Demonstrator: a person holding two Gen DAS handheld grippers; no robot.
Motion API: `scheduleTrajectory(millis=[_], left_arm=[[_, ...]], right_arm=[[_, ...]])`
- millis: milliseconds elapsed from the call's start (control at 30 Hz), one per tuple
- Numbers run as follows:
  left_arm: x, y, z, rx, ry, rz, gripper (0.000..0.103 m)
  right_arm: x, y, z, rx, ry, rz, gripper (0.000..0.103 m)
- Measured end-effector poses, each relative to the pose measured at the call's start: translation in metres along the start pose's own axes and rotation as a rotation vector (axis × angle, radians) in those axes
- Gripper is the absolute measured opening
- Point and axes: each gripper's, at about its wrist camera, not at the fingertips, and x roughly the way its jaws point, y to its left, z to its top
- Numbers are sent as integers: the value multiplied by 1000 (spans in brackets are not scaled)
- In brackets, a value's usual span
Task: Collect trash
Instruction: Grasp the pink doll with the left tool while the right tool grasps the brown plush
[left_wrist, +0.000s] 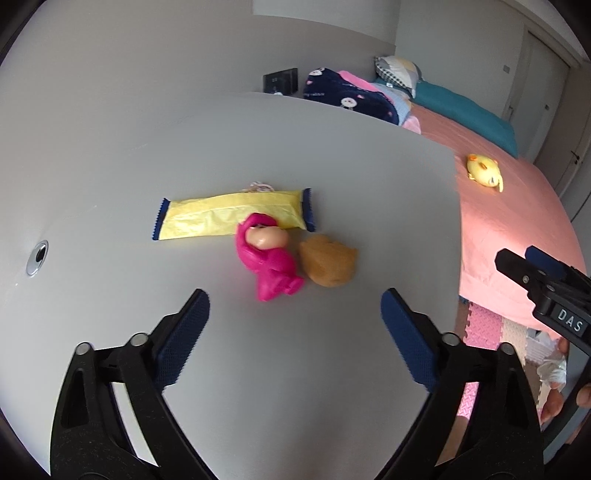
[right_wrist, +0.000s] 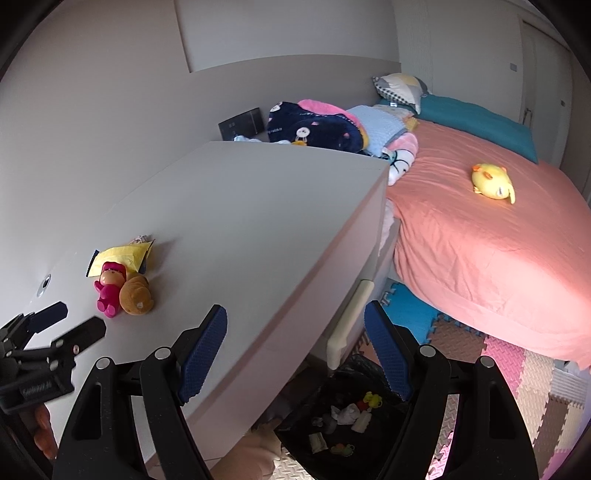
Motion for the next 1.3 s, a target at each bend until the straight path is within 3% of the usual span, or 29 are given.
scheduleTrajectory(millis=[400, 700, 833, 1300], left_arm=[[23, 27, 11, -66, 38, -1, 62], [40, 33, 18, -78, 56, -3, 62], [52, 35, 22, -87, 76, -6, 46], [49, 52, 16, -118, 66, 30, 40]], right_arm=[[16, 16, 8, -31, 19, 24, 77], [30, 28, 11, -54, 42, 43, 77], [36, 35, 11, -65, 49, 60, 77], [51, 75, 4, -144, 81, 137, 77]])
